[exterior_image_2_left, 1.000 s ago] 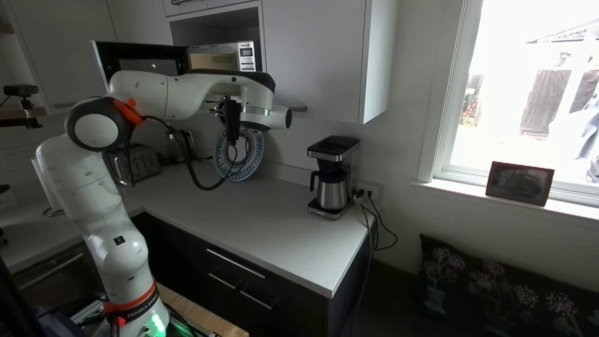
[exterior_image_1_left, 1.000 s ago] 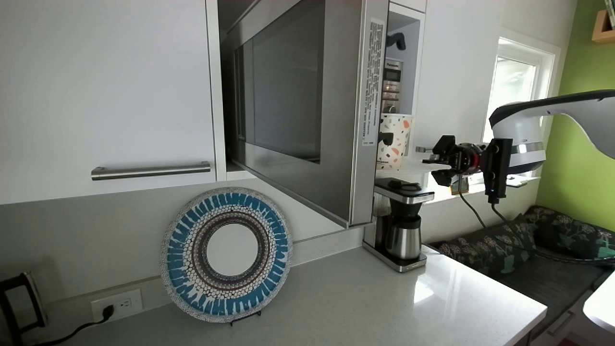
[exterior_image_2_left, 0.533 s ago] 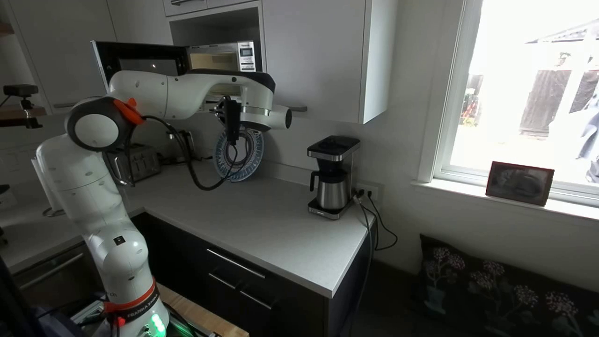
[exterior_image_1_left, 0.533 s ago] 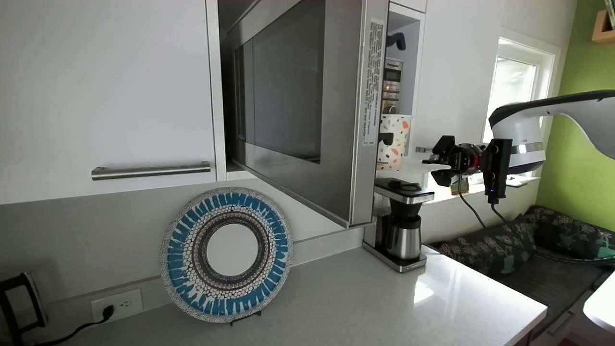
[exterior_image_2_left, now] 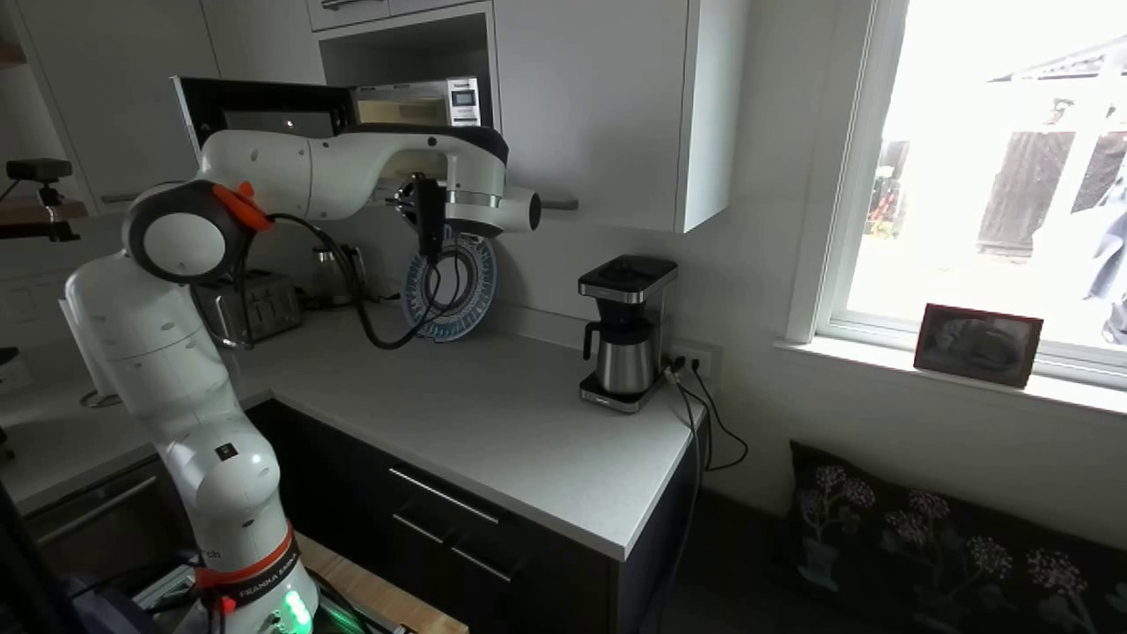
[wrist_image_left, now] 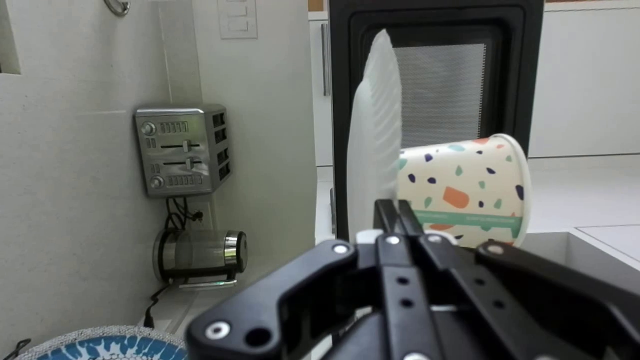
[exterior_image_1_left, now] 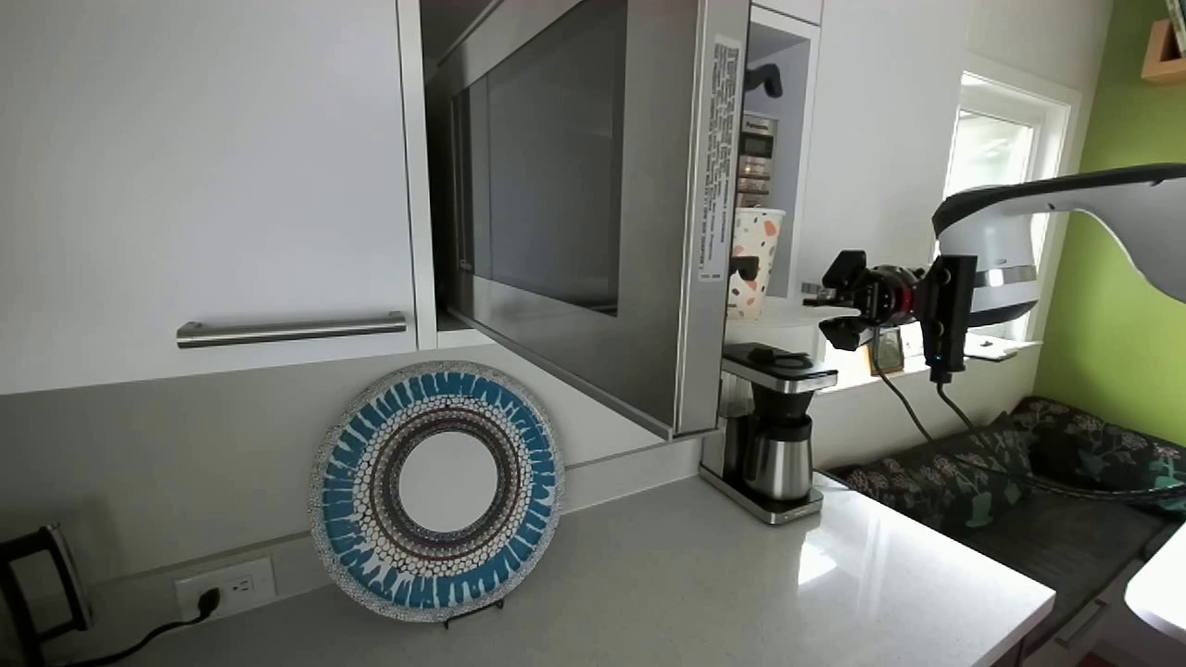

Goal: Put the plate and the cup in the microwave

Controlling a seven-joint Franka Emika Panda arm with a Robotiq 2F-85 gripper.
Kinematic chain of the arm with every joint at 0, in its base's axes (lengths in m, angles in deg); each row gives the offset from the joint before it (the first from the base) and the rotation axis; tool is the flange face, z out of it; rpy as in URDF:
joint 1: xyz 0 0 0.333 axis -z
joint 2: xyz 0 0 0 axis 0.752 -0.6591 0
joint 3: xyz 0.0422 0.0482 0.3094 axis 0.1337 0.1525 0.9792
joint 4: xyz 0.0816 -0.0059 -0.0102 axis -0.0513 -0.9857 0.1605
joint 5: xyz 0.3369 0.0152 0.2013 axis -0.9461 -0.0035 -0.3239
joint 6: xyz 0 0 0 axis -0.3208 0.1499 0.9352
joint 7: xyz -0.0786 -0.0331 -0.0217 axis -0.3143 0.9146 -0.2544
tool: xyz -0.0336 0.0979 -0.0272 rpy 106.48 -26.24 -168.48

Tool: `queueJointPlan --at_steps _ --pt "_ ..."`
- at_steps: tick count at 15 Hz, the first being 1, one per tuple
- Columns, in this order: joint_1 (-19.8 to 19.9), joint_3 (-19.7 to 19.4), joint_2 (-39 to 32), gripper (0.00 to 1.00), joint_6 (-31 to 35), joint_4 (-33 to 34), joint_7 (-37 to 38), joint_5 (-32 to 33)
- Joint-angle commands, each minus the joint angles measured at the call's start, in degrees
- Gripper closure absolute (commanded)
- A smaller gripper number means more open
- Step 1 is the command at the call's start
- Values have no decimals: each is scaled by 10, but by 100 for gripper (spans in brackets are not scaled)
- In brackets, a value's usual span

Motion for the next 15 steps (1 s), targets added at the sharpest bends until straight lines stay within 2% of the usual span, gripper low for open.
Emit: queueJointPlan --at_steps 1,10,15 --pt "-11 9 8 100 28 10 43 -18" --pt "-31 31 9 100 101 42 93 -26" --pt "-35 29 2 99 89 50 74 -16"
